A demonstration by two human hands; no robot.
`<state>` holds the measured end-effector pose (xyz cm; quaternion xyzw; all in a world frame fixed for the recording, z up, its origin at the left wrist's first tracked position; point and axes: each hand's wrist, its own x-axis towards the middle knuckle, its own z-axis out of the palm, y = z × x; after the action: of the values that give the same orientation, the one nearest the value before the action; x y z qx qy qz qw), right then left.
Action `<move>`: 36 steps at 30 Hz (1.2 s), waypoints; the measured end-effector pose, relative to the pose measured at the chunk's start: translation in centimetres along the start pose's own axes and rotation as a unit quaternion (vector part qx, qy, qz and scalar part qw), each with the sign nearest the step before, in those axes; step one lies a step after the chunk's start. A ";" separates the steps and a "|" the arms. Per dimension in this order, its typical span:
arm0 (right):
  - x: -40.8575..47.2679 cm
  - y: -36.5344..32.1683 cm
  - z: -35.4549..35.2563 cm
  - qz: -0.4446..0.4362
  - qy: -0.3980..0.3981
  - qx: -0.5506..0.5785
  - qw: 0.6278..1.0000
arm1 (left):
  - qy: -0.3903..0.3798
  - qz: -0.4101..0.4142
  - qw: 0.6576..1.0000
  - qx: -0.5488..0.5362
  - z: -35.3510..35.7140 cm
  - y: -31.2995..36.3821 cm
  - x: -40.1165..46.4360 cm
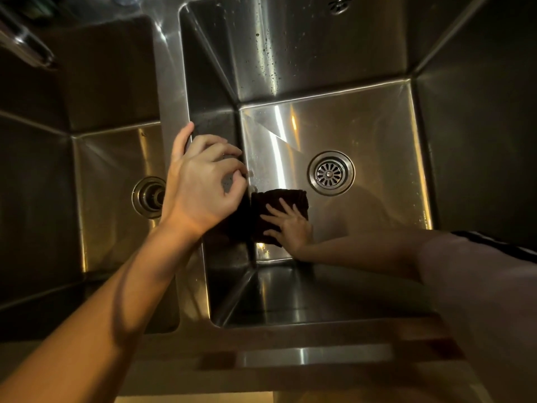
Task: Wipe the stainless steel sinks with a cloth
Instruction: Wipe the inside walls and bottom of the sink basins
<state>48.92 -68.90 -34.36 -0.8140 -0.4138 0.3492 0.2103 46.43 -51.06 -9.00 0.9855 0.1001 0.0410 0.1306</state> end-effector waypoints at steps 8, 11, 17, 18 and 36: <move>-2.6 6.0 -4.1 -0.215 -0.174 -0.137 0.951 | 0.001 0.006 1.000 0.001 0.1 -0.1 0.1; -3.0 8.4 -7.1 -0.225 -0.199 -0.189 0.935 | -0.001 0.010 1.000 0.004 0.1 -0.1 0.1; -5.6 10.2 -10.6 -0.021 -0.077 -0.150 0.985 | -0.011 0.009 1.000 0.009 0.0 0.1 0.0; -6.1 9.9 -10.7 0.036 -0.071 -0.136 0.988 | -0.016 0.010 1.000 0.010 -0.1 0.0 0.0; 0.6 -5.1 -13.4 0.499 0.297 0.278 0.766 | -0.057 0.035 0.998 -0.013 -1.3 0.0 -0.2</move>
<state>56.38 -66.23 -22.44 -0.8748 0.2485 0.2457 0.3357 46.11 -50.80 -7.70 0.9874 0.0575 -0.0091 0.1470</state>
